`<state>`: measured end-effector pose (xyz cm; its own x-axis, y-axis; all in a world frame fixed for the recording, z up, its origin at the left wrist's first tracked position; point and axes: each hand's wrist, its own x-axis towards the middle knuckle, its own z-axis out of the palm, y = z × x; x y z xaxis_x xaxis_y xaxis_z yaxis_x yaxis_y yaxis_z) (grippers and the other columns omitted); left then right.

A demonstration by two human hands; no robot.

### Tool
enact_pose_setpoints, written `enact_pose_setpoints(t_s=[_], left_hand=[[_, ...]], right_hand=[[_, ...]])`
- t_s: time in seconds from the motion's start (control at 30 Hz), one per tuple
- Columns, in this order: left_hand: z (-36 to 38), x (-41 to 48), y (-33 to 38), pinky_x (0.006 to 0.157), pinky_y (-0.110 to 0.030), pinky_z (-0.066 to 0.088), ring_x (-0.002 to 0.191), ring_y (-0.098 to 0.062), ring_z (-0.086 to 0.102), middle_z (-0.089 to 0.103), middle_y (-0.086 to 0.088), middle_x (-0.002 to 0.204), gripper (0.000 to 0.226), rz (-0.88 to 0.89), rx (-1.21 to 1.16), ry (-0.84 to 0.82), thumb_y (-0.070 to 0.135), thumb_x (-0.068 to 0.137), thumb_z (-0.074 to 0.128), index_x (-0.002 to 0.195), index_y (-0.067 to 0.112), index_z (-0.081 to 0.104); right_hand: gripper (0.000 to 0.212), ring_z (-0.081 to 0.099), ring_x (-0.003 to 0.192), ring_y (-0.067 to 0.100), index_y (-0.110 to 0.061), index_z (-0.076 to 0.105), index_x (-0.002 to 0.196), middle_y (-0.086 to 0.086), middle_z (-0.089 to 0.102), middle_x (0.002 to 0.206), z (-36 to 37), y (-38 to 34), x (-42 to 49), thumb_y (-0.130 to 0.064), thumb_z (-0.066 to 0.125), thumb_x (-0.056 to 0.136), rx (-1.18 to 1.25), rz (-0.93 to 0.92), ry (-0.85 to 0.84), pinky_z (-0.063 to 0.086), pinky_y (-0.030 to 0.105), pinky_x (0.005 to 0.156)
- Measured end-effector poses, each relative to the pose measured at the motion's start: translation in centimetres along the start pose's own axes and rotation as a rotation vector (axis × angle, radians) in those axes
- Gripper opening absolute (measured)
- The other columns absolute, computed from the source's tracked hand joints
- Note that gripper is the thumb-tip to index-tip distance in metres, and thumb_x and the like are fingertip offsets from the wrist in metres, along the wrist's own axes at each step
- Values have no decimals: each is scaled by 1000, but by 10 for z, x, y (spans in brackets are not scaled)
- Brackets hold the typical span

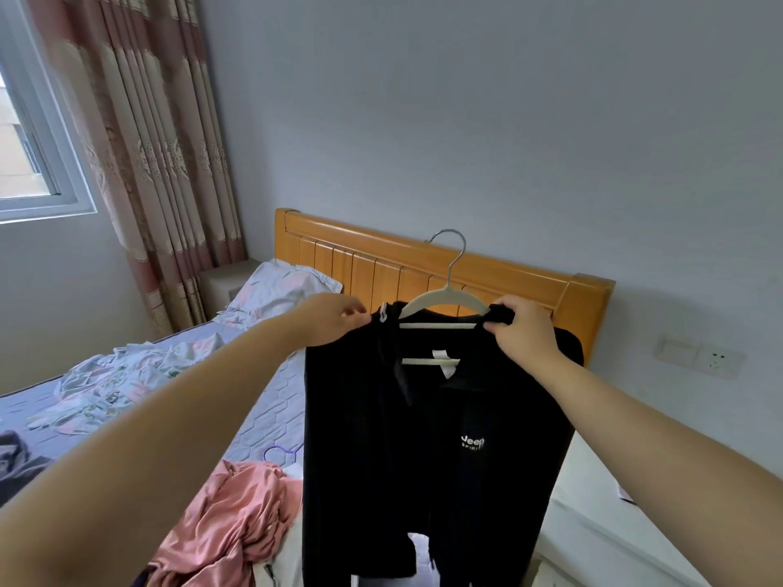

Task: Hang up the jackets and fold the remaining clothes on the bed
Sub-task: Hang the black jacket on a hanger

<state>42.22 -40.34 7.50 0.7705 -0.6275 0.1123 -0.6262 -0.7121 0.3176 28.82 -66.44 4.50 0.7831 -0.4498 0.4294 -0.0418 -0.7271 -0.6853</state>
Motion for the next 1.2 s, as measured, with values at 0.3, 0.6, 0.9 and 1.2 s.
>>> enact_pose_setpoints(t_s=[0.3, 0.6, 0.9, 1.2], left_hand=[[1, -6, 2, 84, -30, 48, 88, -15, 58, 69, 1, 99, 29, 13, -42, 195, 37, 98, 49, 105, 18, 71], [1, -8, 34, 67, -24, 39, 74, -13, 53, 66, -11, 87, 29, -27, -292, 348, 20, 99, 49, 91, 2, 70], [-9, 8, 80, 67, -24, 43, 75, -14, 54, 60, -6, 84, 25, -179, -1050, 497, 23, 101, 46, 85, 10, 61], [43, -10, 85, 94, -41, 52, 105, -28, 64, 67, -16, 109, 27, -267, -1477, 373, 21, 102, 44, 105, 7, 66]], right_hand=[[11, 59, 90, 22, -16, 66, 89, 1, 64, 88, -8, -10, 13, -8, 70, 82, 21, -11, 45, 44, 31, 78], [15, 55, 90, 17, -17, 69, 95, -2, 65, 90, -7, -9, 2, -6, 64, 86, -95, -131, -48, 38, 29, 78], [13, 52, 87, 17, -18, 66, 101, -2, 59, 89, 7, -17, -4, -13, 60, 91, -133, 24, -140, 36, 27, 68], [9, 50, 66, 12, -15, 66, 97, -4, 53, 72, 32, -10, -11, -13, 60, 91, -156, 149, -223, 31, 22, 50]])
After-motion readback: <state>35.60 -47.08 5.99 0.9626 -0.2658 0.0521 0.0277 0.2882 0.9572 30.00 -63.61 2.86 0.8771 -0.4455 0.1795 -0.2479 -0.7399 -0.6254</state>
